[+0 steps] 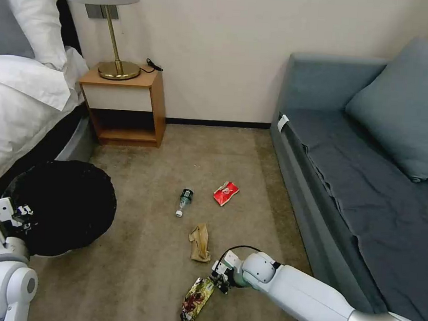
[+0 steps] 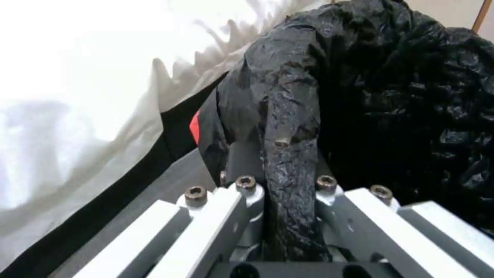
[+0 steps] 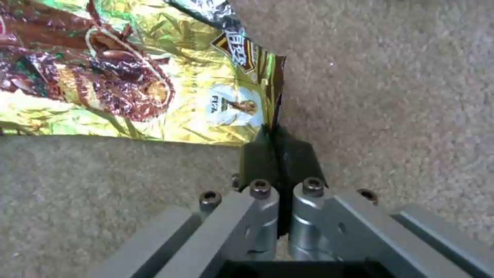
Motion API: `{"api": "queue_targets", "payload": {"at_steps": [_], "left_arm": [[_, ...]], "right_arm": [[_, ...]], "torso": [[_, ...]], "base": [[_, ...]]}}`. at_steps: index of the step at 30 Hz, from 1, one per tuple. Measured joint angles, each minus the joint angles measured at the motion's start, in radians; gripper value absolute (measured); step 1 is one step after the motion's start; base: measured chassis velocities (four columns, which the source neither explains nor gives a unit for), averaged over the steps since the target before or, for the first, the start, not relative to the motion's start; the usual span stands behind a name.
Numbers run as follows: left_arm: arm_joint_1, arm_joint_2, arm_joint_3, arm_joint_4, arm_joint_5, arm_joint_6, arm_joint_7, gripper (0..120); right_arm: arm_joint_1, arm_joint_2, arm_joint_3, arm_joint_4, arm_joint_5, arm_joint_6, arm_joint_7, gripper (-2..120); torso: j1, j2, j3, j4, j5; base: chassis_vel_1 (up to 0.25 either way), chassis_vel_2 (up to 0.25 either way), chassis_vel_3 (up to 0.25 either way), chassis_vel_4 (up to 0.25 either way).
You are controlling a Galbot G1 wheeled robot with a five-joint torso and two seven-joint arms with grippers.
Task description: Pick up the trash bin, then pick up the garbage on the floor and place it into the trash bin.
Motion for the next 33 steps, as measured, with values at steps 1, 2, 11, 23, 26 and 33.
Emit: {"api": "queue_targets", "payload": {"at_steps": [1,2,11,23,26,33], "left_arm": [[0.000,0.000,-0.001,0.000,0.000,0.000,0.000,4],[0.001,-0.001,-0.002,0.000,0.000,0.000,0.000,4],[0.013,-0.001,-0.009,0.005,-0.001,0.000,0.000,4],[0.014,0.006,-0.005,0.014,-0.006,-0.005,0.000,4],[0.014,0.007,0.001,0.017,-0.006,-0.005,-0.002,4],[0.012,0.005,0.038,0.018,-0.002,-0.006,-0.006,4]], "right_arm": [[0.000,0.000,0.002,0.002,0.000,0.000,0.000,0],[0.000,0.000,0.004,0.005,0.000,0.000,-0.001,0],[0.001,-0.042,0.062,0.064,-0.008,0.009,-0.015,0],[-0.011,-0.125,0.311,0.230,0.030,0.027,-0.033,0],[-0.002,-0.122,0.375,0.246,0.039,0.034,-0.037,0],[0.065,-0.161,0.475,0.336,0.092,0.047,-0.055,0]], "torso": [[0.000,0.000,0.000,0.0000,0.0000],[0.000,0.000,0.000,0.0000,0.0000],[0.000,0.000,0.000,0.0001,0.0001],[0.000,0.000,0.000,-0.0001,0.0001],[0.000,0.000,0.000,0.0001,0.0003],[0.000,0.000,0.000,0.0000,0.0000]], "base": [[0.000,0.000,0.000,0.000],[0.000,0.000,0.000,0.000],[0.000,0.000,0.000,0.000],[0.000,0.000,0.000,0.000],[0.000,0.000,0.000,0.000],[0.000,0.000,0.000,0.000]]}}
